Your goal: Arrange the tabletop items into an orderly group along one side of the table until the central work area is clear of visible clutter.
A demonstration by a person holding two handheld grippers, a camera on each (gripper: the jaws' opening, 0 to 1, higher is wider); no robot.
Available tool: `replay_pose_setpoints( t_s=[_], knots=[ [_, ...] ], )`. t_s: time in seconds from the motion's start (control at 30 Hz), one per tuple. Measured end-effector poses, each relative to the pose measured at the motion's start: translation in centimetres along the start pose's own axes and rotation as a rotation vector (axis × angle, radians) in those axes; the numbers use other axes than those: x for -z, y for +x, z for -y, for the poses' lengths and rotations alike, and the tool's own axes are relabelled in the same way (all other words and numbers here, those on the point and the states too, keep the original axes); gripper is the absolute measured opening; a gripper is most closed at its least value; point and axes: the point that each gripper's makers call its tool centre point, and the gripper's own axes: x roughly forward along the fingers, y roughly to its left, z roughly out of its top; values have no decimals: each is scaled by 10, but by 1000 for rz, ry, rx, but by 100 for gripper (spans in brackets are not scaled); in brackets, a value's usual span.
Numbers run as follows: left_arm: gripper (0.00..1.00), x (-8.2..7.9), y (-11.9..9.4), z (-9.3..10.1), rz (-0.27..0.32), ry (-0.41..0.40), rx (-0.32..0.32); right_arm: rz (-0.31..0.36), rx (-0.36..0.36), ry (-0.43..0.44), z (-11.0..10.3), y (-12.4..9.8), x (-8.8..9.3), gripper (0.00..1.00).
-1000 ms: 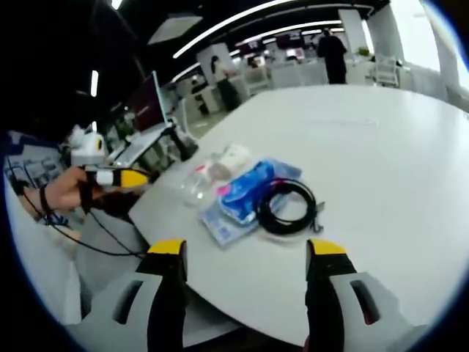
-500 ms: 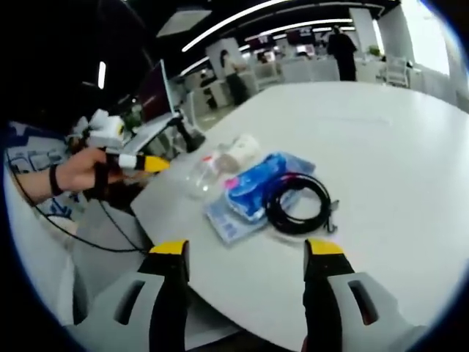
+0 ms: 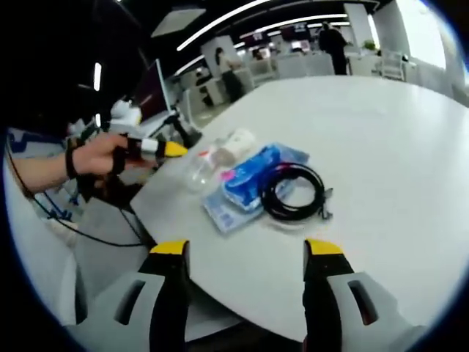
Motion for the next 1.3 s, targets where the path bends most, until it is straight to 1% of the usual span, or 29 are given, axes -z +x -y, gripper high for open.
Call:
replay_pose_setpoints(
  t_s=[0.07, 0.13, 0.3, 0.5, 0.7, 0.83, 0.87, 0.93, 1.03, 1.1, 1.2, 1.3],
  knots=[
    [43, 3, 6, -1, -17, -37, -8, -2, 6, 6, 2, -2, 0, 61],
    [43, 5, 12, 1, -30, -61, 1, -1, 9, 9, 2, -3, 0, 61],
    [43, 3, 24, 3, -53, -38, -11, 4, 22, 19, 8, -8, -5, 61],
    [43, -5, 37, -2, -62, -58, -35, 10, 33, 30, 13, -13, -9, 61],
    [43, -12, 47, -7, -76, -65, -56, 4, 45, 36, 19, -17, -8, 61],
    [43, -13, 55, -9, -95, -58, -66, -1, 48, 39, 21, -18, -8, 61],
    [44, -12, 58, -10, -106, -75, -67, -4, 49, 39, 22, -19, -8, 61],
    [43, -10, 62, -13, -115, -86, -70, -6, 50, 39, 23, -20, -8, 61],
    [42, -9, 65, -13, -119, -95, -71, -6, 50, 39, 24, -20, -9, 61],
    [39, -6, 66, -16, -126, -85, -83, -11, 51, 42, 25, -20, -8, 61],
    [39, -4, 65, -18, -110, -142, -72, -19, 48, 40, 24, -19, -7, 61],
    [38, -3, 63, -19, -99, -145, -68, -15, 48, 44, 24, -20, -9, 60]
  ],
)
